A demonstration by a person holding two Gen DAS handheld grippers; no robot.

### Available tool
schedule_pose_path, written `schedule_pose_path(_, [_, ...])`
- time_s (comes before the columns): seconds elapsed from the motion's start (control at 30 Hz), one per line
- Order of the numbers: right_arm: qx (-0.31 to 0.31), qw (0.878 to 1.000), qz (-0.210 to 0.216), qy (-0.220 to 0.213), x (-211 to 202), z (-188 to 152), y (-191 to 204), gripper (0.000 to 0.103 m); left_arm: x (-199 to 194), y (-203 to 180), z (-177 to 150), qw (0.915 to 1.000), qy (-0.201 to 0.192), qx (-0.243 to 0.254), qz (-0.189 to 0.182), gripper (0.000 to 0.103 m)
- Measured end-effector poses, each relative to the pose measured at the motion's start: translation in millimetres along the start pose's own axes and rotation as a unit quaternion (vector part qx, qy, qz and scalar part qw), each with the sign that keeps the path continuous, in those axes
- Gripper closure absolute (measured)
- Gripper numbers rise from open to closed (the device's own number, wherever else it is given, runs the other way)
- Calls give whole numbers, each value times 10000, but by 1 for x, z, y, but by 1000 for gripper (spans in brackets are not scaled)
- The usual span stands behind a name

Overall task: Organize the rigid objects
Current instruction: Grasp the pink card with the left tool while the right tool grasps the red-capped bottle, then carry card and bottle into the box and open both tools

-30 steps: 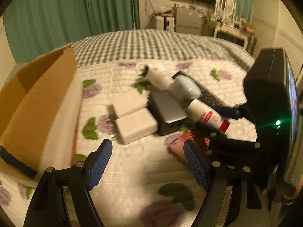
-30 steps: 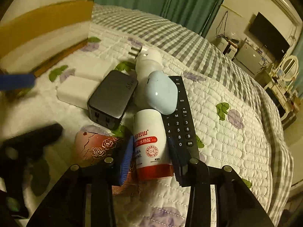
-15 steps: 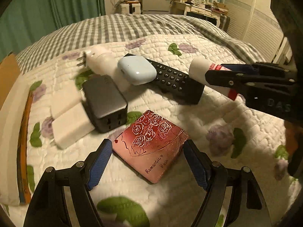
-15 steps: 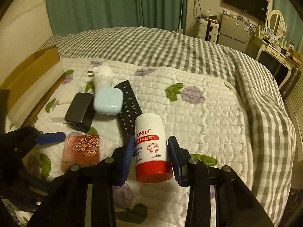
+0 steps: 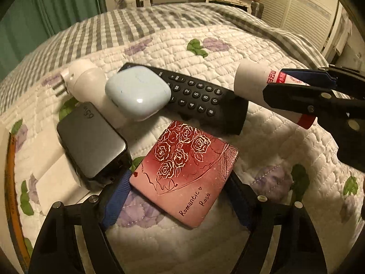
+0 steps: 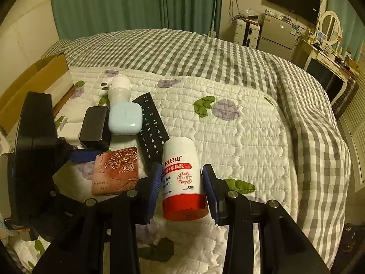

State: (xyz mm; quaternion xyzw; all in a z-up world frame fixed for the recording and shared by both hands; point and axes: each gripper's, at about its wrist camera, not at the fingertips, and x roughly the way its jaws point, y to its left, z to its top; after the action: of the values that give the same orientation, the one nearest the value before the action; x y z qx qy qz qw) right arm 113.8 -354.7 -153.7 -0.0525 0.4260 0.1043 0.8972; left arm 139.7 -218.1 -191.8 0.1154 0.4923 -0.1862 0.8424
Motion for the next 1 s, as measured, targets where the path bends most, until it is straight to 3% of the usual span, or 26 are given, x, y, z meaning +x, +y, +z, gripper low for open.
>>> schedule_pose_path(0.2, [93,9999,-126,-26,-18,-7,0,69,-20,-4,-11,9999,-133,-46,16,41])
schedule_pose_path(0.23, [133,9998,-127,-43,-21,-8,0,69,-23,-4,-13,9998,-179,-48,47,51])
schedule_pose_path(0.27, [166,9998,-105,-40,-25,-9,2,69,-27,-4,-16,9995,-236,-55,192,83])
schedule_pose_path(0.3, [156,9998,-104,-42,-27,-9,4,69,-29,-3,-18,9996,-251,-37,159,87])
schedule_pose_path(0.37, [104,9999,-128,-45,-32,-8,11,69,-34,-1,-19,9995,-280,-113,-123,89])
schedule_pose_path(0.57, [79,9999,-116,62,-30,-10,23,70,-38,-6,-19,9988,-471,124,-68,88])
schedule_pose_path(1.0, [472,9988,-81,28,-35,-14,1,73,-63,-23,-15,9937,-929,584,-226,90])
